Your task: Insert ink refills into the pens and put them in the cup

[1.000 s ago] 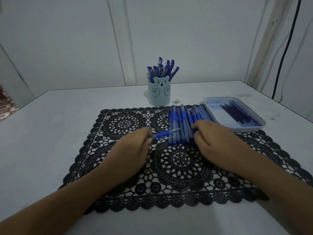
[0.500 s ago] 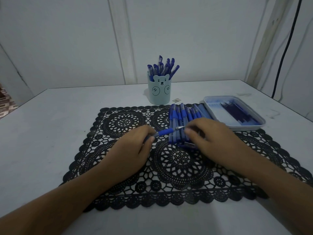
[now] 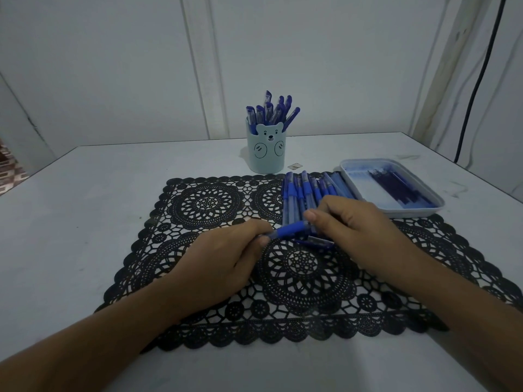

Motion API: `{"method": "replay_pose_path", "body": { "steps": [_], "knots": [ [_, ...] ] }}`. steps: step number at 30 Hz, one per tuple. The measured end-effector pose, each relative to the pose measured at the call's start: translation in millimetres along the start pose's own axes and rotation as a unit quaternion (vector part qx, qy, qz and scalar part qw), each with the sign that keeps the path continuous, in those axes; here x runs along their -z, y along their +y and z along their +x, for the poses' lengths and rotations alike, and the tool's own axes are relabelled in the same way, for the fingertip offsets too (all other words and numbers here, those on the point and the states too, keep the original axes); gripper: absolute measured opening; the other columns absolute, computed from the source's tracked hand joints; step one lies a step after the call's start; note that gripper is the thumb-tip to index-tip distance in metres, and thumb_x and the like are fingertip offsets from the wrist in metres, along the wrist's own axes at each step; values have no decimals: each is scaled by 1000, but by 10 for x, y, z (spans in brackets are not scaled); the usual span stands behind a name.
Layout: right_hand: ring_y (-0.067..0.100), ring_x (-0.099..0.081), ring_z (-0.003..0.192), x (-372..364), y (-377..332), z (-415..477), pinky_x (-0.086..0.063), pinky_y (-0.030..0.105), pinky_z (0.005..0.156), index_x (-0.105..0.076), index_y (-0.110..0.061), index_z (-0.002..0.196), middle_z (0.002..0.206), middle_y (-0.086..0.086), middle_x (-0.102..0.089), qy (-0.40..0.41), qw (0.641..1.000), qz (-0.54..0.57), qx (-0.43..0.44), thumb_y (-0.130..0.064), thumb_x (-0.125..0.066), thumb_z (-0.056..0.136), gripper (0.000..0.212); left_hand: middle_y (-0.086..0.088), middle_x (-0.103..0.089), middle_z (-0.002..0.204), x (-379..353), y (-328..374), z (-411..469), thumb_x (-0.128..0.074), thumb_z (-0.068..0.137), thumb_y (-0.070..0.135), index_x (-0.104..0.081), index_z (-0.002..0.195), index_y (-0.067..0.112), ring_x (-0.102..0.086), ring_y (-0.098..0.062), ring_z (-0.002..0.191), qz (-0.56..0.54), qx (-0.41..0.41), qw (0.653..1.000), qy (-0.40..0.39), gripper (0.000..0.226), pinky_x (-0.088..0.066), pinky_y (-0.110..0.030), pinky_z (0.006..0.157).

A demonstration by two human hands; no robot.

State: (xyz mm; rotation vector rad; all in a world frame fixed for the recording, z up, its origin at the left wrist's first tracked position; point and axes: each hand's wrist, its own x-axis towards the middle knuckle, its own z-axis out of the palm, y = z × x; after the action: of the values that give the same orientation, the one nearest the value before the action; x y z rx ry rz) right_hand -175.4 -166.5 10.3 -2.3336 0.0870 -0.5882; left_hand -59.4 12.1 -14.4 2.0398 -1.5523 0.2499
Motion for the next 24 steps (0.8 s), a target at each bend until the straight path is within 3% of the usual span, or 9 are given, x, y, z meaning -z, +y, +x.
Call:
{"method": "replay_pose_path", "body": {
  "steps": [7,9,12,14,18,20,24],
  "knots": [
    [6,-44,49,16,-30,-4,-33,14,45,-51,-34,65,58,-12,-54,9,999,4,45,-48,-43,78,20,5,-56,64,6,15,3,-37,89,37,-50,90,40,-48,-9,45,-130,14,991,15,14,-38,-16,42],
    [5,-43,47,15,-26,-5,-33,13,45,-53,-32,65,55,-15,-54,9,999,18,30,-51,-44,75,23,10,-49,55,14,37,-3,-34,90,39,-50,92,37,-46,-6,46,-51,19,998,25,16,-33,-10,43],
    [3,-38,42,9,-16,9,-33,10,45,-50,-24,55,44,-12,-44,13,999,46,-20,-56,-40,74,39,14,-54,64,37,112,14,-33,93,32,-55,96,22,-43,-3,43,113,-13,991,69,24,-31,-9,39],
    [3,-33,39,-3,-31,8,-31,10,43,-48,-18,51,41,-9,-38,-11,996,67,-60,-59,-35,75,49,7,-58,66,44,133,18,-32,95,26,-60,93,12,-44,-5,44,157,-52,982,87,31,-31,-13,38],
    [2,-29,37,-19,-60,-10,-28,10,42,-44,-16,53,40,-10,-34,-32,986,132,-92,-58,-35,74,48,2,-55,62,51,124,30,-38,94,19,-52,96,10,-40,-9,44,235,-112,961,88,17,-26,-18,37],
    [2,-30,39,-21,-63,-12,-30,11,44,-42,-17,53,40,-11,-35,-27,987,138,-77,-56,-36,75,45,9,-52,62,82,133,30,-35,94,24,-50,97,15,-39,-4,43,188,-73,979,43,18,-25,-13,37],
    [4,-34,43,-27,-40,-16,-32,15,48,-47,-26,50,43,-10,-39,-21,994,103,-28,-55,-36,78,42,17,-41,54,129,99,22,-30,93,36,-48,94,33,-43,-1,46,-13,-6,1000,-26,18,-33,-7,46]
  ]
}}
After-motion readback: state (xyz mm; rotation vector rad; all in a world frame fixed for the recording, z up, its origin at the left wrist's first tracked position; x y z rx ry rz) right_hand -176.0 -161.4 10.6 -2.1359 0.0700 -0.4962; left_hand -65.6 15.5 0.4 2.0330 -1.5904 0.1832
